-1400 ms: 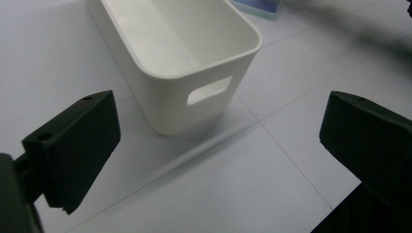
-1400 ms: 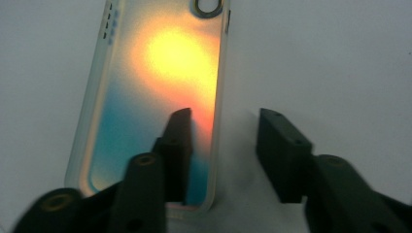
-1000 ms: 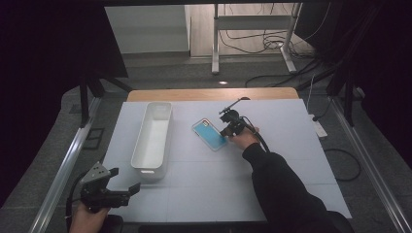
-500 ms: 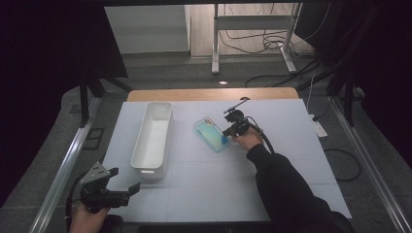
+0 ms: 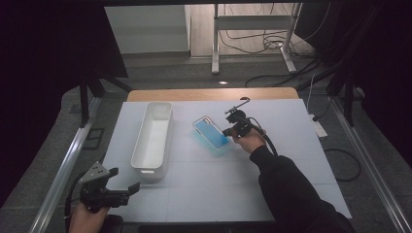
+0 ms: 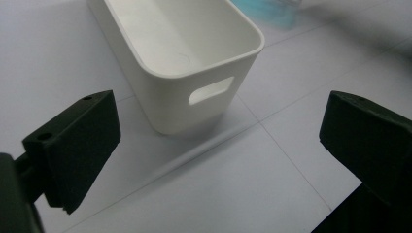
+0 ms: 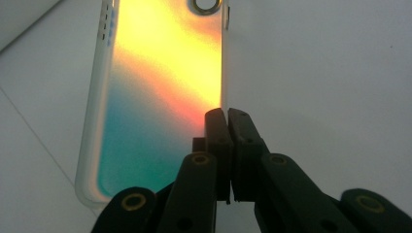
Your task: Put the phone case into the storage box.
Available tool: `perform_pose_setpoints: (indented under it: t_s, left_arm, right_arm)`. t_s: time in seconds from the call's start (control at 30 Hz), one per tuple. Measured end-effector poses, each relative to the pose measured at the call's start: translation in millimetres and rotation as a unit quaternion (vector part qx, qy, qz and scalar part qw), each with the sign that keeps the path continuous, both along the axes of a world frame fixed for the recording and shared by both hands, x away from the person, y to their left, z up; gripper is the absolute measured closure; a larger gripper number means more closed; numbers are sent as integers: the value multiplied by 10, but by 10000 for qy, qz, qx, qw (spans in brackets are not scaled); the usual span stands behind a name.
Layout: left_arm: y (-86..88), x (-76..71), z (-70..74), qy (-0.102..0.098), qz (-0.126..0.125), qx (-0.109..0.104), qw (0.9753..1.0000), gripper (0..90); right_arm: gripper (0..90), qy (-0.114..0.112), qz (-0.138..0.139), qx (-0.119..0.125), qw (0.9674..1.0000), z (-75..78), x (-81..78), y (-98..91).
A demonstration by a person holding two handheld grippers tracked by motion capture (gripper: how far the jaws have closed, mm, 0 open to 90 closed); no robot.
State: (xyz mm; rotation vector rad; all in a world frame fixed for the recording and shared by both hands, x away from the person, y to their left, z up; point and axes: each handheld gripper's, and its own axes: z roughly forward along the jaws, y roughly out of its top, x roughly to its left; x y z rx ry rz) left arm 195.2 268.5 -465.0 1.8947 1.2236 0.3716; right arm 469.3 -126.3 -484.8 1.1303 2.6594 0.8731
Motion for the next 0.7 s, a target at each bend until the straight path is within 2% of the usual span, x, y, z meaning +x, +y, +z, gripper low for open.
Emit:
perform_pose_setpoints:
  t_s: [0.3,0.7]
  left_arm:
    - [0,3,0,9,-31,-7,10000,20]
    - [-2,1,5,-24,-47,-17,10000,17]
  right_arm:
    - [879,-133,122,77,9998,104,-167,-47]
    - [879,-268,106,315,9991,277,-380,-275]
